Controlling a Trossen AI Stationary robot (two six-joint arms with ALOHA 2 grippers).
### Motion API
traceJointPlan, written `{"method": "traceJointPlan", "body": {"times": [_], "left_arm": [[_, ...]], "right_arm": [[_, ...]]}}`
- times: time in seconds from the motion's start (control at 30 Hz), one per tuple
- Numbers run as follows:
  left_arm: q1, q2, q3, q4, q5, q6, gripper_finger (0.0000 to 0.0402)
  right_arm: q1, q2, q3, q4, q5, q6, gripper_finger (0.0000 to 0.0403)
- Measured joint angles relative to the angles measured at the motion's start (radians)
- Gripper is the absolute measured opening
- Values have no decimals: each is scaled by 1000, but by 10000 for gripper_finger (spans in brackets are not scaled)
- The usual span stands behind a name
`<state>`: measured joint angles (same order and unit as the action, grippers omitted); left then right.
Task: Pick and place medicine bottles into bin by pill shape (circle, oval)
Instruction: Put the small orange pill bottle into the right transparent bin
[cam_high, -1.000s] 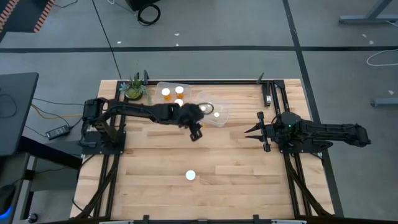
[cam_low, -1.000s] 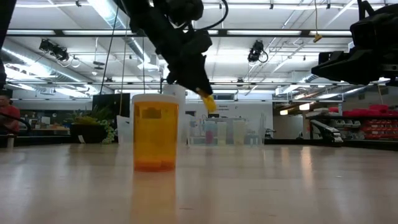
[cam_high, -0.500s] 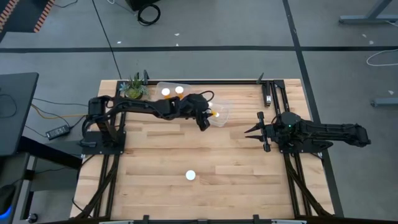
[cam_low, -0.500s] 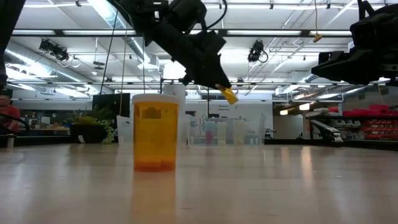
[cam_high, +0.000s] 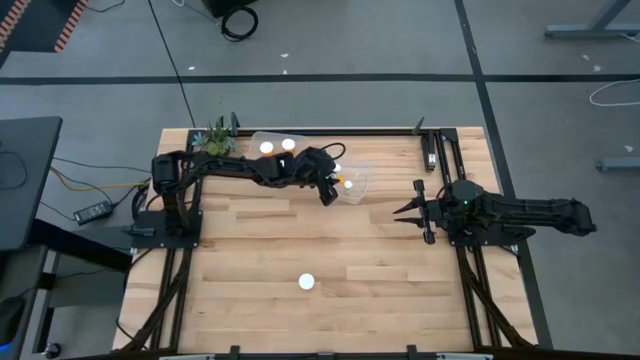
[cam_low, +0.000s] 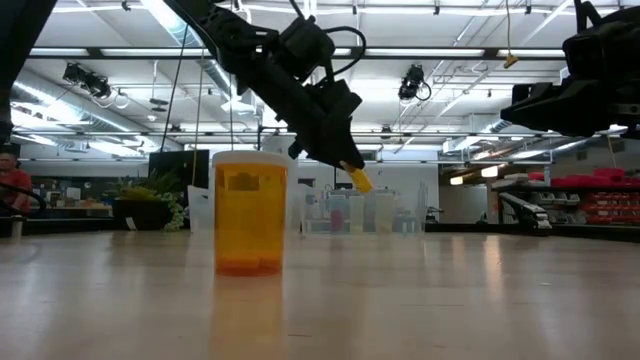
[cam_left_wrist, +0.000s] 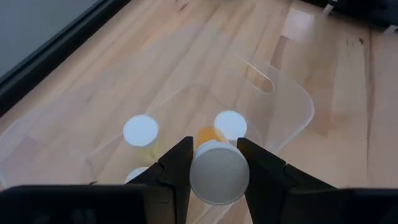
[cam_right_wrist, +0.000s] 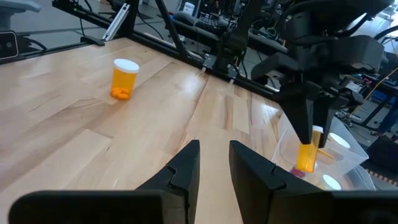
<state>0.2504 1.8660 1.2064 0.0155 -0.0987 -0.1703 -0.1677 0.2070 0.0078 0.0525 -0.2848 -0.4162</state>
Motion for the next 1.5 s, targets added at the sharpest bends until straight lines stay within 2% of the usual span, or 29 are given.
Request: {"method": "traceJointPlan", "body": {"times": [0.23, 0.6, 0.77, 1.0, 1.2, 1.5], "left_arm": [[0, 0, 12, 7, 3, -6, 132], [28, 6, 217, -79, 17, 63, 131], [34, 101, 313, -138, 17, 87, 130], [33, 283, 551, -366, 33, 138, 128], [35, 391, 722, -526, 38, 147, 137], [31, 432, 752, -623, 76, 156, 127]], "right_arm": [[0, 0, 0, 0, 0, 0, 93], [0, 0, 0, 0, 0, 0, 93], [0, 0, 0, 0, 0, 0, 93], [0, 1, 0, 0, 0, 0, 93], [0, 6, 0, 0, -1, 0, 93], [0, 10, 0, 0, 0, 0, 93]]}}
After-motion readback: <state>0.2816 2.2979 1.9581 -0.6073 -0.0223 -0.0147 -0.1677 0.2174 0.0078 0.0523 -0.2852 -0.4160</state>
